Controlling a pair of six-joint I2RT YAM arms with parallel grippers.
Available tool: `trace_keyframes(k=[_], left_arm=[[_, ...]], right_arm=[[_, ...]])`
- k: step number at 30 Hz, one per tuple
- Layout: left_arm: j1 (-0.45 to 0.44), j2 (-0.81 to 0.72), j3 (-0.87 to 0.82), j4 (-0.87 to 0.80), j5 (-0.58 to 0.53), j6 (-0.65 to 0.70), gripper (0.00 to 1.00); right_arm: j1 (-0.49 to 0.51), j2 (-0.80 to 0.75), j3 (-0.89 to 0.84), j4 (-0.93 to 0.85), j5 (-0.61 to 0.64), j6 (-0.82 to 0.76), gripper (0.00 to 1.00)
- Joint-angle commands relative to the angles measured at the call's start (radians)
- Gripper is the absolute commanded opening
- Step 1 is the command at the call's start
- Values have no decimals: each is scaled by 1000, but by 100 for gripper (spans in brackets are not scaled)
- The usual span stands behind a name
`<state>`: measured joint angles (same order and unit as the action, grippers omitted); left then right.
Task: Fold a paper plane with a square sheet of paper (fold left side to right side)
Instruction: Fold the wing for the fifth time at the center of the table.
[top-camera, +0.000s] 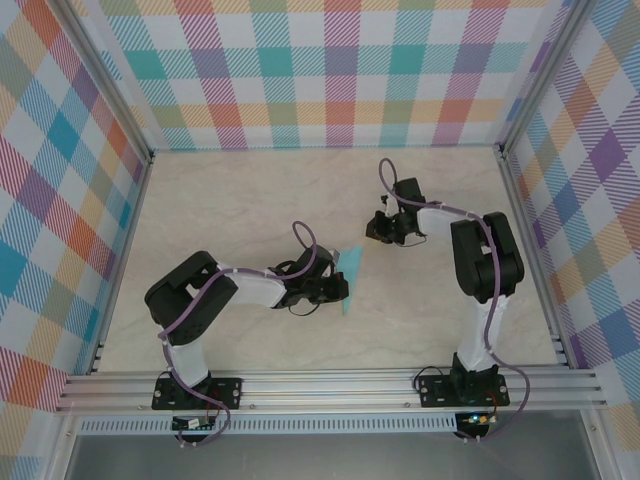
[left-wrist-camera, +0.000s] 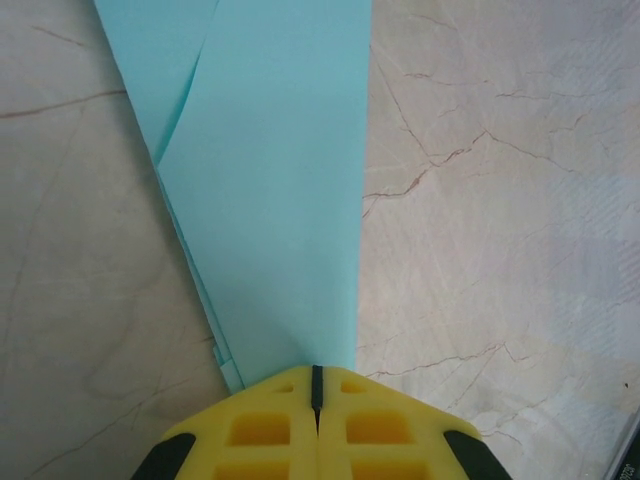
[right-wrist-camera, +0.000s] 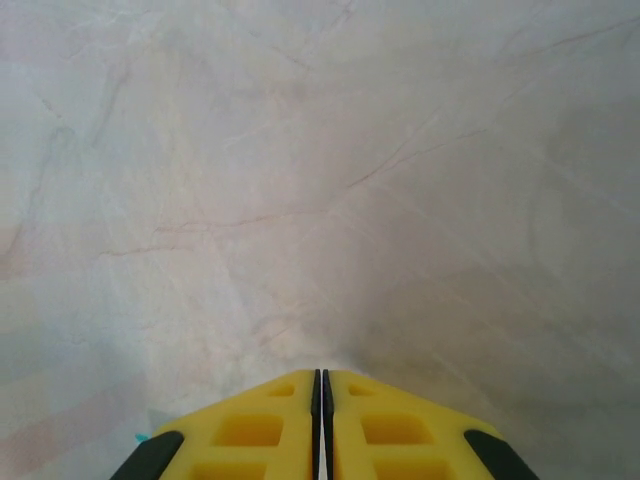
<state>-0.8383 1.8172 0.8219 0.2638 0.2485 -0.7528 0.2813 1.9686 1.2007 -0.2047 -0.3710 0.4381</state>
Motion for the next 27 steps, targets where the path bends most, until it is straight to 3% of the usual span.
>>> trace_keyframes(k=[1,7,12,20,27], left_arm=[[-21,5,-38,-135,-10,-5,5],[-22,2,-32,-136,-9,-2,5],[-23,3,-29,-136,-10,-1,6],[-21,-51,-28,-167,-35,26,13],[-22,-177,-78,-138,-38,54,20]], right_arm=[[27,-126,-88,36,-60,21,11],[117,-187,-226,134,-129,103,10],[167,-122,-204,139,-130,110,10],[169,-64,-184,45,-18,91,10],[169,-51,-191,22,2,89,10]])
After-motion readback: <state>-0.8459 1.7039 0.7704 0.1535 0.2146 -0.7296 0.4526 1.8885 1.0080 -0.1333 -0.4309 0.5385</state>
